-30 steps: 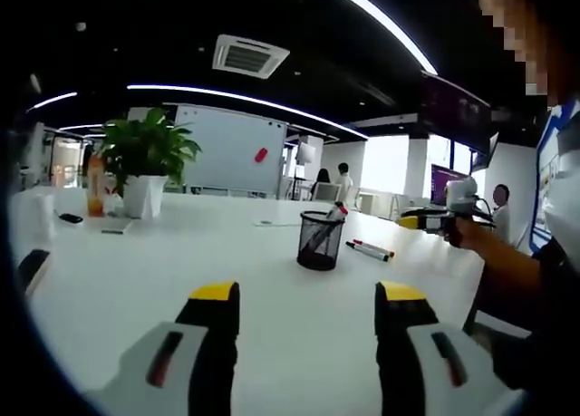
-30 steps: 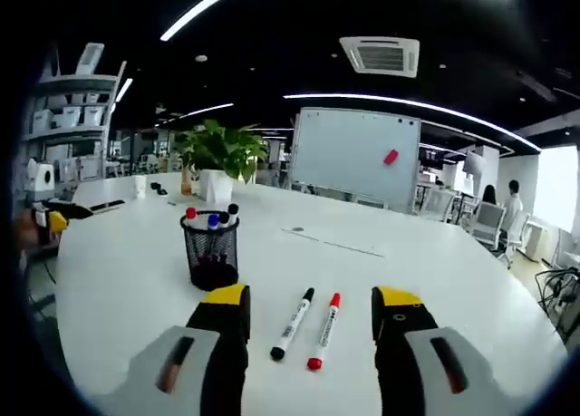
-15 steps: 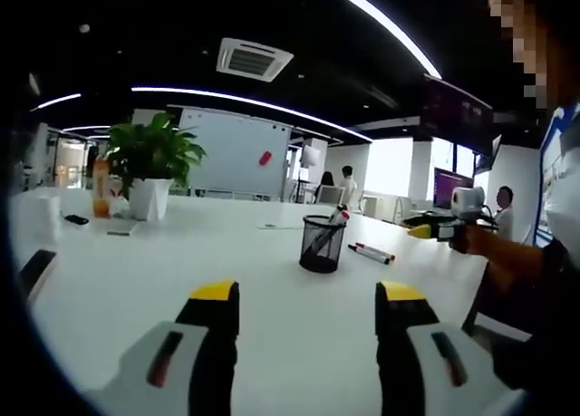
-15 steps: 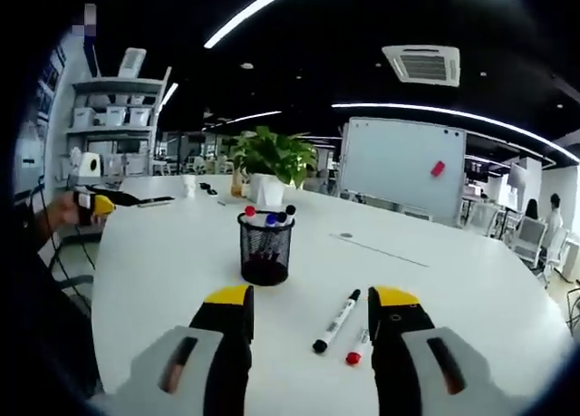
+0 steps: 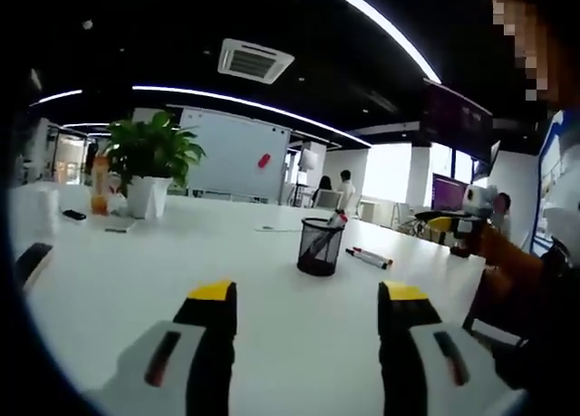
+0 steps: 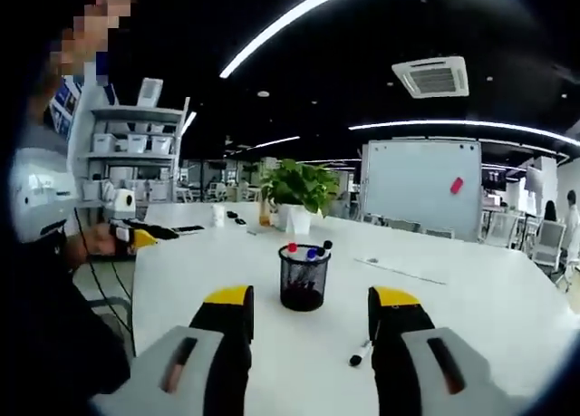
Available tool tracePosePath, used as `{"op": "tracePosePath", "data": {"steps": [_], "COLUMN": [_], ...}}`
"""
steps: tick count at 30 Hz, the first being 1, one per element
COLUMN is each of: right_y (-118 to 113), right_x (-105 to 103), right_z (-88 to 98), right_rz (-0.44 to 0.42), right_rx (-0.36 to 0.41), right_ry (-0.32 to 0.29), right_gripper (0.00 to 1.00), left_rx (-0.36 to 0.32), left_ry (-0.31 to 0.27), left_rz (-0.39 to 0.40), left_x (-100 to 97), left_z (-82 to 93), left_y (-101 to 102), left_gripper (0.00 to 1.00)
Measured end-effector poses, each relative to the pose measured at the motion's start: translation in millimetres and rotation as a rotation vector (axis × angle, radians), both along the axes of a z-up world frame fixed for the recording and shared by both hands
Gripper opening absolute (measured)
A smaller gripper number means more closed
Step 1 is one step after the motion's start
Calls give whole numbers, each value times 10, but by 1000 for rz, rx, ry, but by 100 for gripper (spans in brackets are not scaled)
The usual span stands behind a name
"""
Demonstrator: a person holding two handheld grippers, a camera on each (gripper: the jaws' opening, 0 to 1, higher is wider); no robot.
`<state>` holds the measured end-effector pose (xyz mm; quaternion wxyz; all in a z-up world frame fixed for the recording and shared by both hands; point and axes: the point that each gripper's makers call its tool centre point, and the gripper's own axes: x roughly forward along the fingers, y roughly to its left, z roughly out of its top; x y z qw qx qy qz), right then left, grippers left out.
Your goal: Pick up the whiteboard markers from the pen holder and place them facing the whiteboard neatly
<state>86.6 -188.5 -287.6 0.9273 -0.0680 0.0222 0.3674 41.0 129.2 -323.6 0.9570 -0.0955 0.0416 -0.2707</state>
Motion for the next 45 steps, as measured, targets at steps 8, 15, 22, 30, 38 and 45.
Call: {"op": "tracePosePath", "data": {"steps": [8,15,22,30,38,45], "right_y": [159,171,284,398,449,451], "right_x": [17,107,146,224,304,364], "right_z": [-36,144,264,285,329,344], "right_rz": [-24,-67,-53,-40,-29,-27], "right_rx": [31,72,39,-12,-25,-13], "right_ry": [51,24,-8,2,5,17], "right_gripper": [54,49,48,45,44,44], "left_rx": [-25,3,11,44,64,55], "left_ry": [-16,-3,-3,8,25,27], "left_rz": [-3,-12,-21,-43,-52,-56], "left_x": [-13,-7,17,5,3,3], "left_z": [44,-7,-7,-53,-114,-123], "left_y": [-3,-34,-78,-132,-166,-177], "left_gripper": [66,66,66,69,65,66]}}
